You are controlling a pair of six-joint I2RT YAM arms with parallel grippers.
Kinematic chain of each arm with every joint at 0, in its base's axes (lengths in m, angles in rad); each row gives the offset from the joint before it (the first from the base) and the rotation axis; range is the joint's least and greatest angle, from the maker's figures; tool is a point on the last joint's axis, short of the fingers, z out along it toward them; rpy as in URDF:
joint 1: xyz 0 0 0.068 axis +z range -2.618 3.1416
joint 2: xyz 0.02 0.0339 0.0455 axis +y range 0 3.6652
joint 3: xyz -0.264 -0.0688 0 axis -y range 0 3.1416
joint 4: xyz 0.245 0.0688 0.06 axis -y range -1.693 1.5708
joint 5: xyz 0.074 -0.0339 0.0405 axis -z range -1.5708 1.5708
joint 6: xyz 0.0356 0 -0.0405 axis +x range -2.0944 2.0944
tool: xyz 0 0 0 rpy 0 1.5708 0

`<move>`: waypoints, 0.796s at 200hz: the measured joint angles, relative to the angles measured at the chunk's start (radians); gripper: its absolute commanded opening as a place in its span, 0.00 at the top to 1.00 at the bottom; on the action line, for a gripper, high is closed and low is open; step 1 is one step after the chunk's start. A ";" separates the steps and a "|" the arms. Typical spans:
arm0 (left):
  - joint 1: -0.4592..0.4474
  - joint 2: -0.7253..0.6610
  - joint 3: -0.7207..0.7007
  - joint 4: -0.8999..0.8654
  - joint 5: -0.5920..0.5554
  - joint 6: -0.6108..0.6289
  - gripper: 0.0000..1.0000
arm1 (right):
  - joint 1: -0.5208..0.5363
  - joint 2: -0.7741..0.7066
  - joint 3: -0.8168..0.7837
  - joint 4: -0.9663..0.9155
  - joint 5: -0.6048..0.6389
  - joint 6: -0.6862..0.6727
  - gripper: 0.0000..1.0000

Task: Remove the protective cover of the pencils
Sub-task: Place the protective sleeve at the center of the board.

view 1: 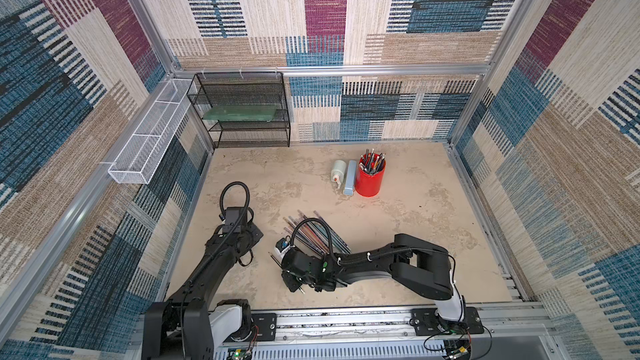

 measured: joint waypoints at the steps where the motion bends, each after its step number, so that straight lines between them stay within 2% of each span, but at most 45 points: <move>1: 0.000 0.005 0.003 0.001 0.000 0.001 1.00 | 0.000 0.000 0.000 0.000 0.000 0.000 0.85; 29: 0.000 0.071 0.045 -0.007 -0.001 0.014 1.00 | 0.000 0.000 0.000 0.000 0.006 0.000 0.80; 113: 0.000 0.161 0.114 -0.094 -0.026 0.033 1.00 | 0.000 0.010 0.015 -0.002 0.014 0.003 0.77; 159: 0.000 0.272 0.178 -0.127 -0.021 0.063 1.00 | -0.001 0.018 0.035 -0.015 0.014 0.003 0.76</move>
